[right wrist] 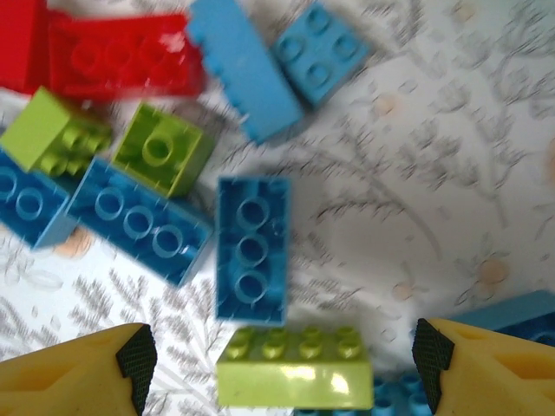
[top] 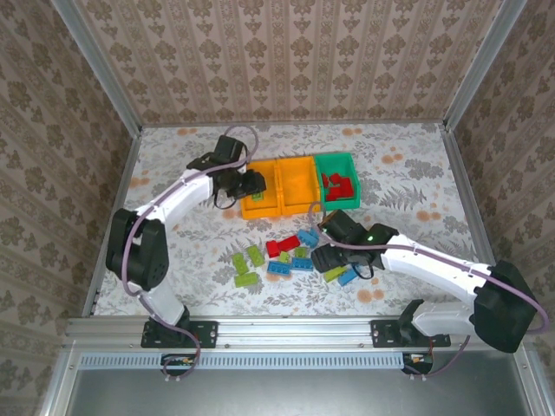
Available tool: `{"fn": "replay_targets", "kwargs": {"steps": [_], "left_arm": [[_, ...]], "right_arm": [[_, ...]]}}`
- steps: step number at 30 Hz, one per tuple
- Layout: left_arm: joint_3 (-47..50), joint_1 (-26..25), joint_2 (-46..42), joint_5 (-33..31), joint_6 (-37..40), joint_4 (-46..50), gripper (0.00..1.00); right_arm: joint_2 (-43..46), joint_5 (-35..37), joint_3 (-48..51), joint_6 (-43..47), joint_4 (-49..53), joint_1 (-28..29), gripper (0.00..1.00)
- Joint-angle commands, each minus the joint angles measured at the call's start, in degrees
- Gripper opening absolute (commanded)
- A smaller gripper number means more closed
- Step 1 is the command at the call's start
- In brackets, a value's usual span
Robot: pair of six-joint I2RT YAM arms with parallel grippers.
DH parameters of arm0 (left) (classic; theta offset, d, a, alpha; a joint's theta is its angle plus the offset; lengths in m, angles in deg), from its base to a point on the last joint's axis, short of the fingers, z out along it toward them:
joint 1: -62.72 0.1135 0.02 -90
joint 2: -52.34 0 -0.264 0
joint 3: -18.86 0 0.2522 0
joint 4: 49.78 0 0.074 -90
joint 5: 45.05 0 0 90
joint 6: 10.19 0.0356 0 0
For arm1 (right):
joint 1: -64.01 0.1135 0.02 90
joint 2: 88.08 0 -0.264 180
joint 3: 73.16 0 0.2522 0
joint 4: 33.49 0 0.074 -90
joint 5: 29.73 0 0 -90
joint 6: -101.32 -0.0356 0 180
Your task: Sort the legos into containers by color
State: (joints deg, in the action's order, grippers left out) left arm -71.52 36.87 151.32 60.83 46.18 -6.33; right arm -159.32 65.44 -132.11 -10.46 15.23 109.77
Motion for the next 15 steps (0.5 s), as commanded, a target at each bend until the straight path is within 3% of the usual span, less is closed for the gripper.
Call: {"fn": "replay_targets", "kwargs": {"steps": [1, 7, 15], "left_arm": [[-3.13, 1.32, 4.21, -1.67, 4.35, -0.29, 0.35], [-5.56, 1.39, 7.83, -0.41, 4.56, -2.58, 0.36], [-7.35, 1.62, 9.30, 0.01, 3.84, -4.36, 0.41]], "right_arm": [[-1.55, 0.46, -1.46, -4.42, 5.67, 2.41, 0.81], [-3.98, 1.91, -1.76, -7.05, 9.83, 3.35, 0.85], [-7.58, 2.21, -2.74, -5.55, 8.03, 3.38, 0.88]]}}
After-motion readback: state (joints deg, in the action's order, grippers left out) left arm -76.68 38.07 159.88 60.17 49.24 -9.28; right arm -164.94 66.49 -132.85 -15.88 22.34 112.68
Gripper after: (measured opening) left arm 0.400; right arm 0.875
